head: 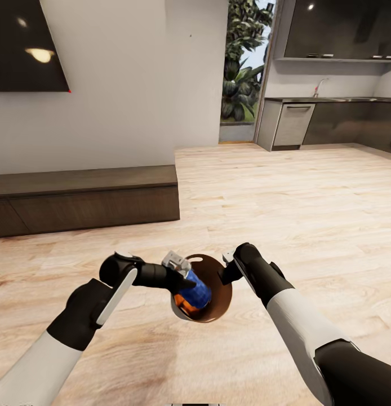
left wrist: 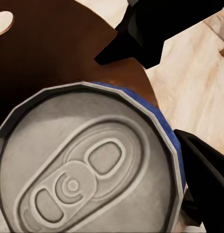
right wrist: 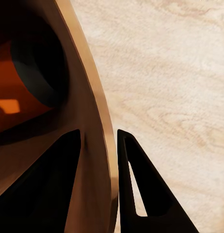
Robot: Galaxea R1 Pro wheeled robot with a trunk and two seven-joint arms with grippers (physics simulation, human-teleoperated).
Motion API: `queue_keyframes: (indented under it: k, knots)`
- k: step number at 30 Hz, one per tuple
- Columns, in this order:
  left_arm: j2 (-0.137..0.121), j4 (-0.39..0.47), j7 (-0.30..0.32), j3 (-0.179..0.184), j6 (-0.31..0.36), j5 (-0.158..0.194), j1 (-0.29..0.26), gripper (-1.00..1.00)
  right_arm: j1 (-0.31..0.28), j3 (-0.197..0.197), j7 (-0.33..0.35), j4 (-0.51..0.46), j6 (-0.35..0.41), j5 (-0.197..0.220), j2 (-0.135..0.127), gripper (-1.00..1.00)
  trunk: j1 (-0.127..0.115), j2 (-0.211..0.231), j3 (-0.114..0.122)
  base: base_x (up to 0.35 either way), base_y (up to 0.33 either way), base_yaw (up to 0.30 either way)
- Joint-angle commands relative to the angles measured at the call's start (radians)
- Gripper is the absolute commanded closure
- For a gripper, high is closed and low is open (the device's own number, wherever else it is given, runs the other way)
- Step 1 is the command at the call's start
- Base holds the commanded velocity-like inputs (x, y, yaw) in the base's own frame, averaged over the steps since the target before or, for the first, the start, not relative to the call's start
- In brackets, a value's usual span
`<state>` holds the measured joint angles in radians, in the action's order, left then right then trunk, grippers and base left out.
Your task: Put the three can of soda from the living room inside the tash can in the kitchen.
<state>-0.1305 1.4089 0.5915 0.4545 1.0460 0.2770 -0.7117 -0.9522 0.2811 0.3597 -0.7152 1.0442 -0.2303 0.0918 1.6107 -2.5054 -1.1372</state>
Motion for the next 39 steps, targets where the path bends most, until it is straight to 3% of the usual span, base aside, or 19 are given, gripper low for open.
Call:
queue_keyframes:
  k: [1, 16, 17, 25, 39]
  knots:
    - [0.000, -0.010, -0.008, 0.000, 0.001, 0.005, 0.000, 1.00, 0.000, 0.000, 0.001, -0.001, 0.003, 0.023, 0.000, 1.00, 0.000, 0.000, 0.000, 0.000, 0.000, 0.000]
    - [0.000, -0.033, -0.044, 0.002, 0.001, 0.005, 0.000, 1.00, 0.001, 0.000, 0.001, -0.001, 0.003, 0.023, 0.000, 1.00, 0.000, 0.000, 0.000, 0.000, 0.000, 0.000]
    - [0.000, -0.033, -0.045, 0.002, 0.001, 0.005, 0.000, -1.00, 0.001, 0.000, 0.001, -0.001, 0.003, 0.023, 0.000, 1.00, 0.000, 0.000, 0.000, 0.000, 0.000, 0.000]
    - [0.000, -0.033, -0.058, 0.024, 0.001, 0.005, 0.000, -1.00, 0.001, 0.000, 0.001, -0.003, 0.003, 0.023, 0.000, 1.00, 0.000, 0.000, 0.000, 0.000, 0.000, 0.000]
    - [0.000, -0.033, -0.059, 0.030, 0.001, 0.005, 0.000, -1.00, 0.001, 0.001, 0.001, -0.003, 0.003, 0.023, 0.000, 1.00, 0.000, 0.000, 0.000, 0.000, 0.000, 0.000]
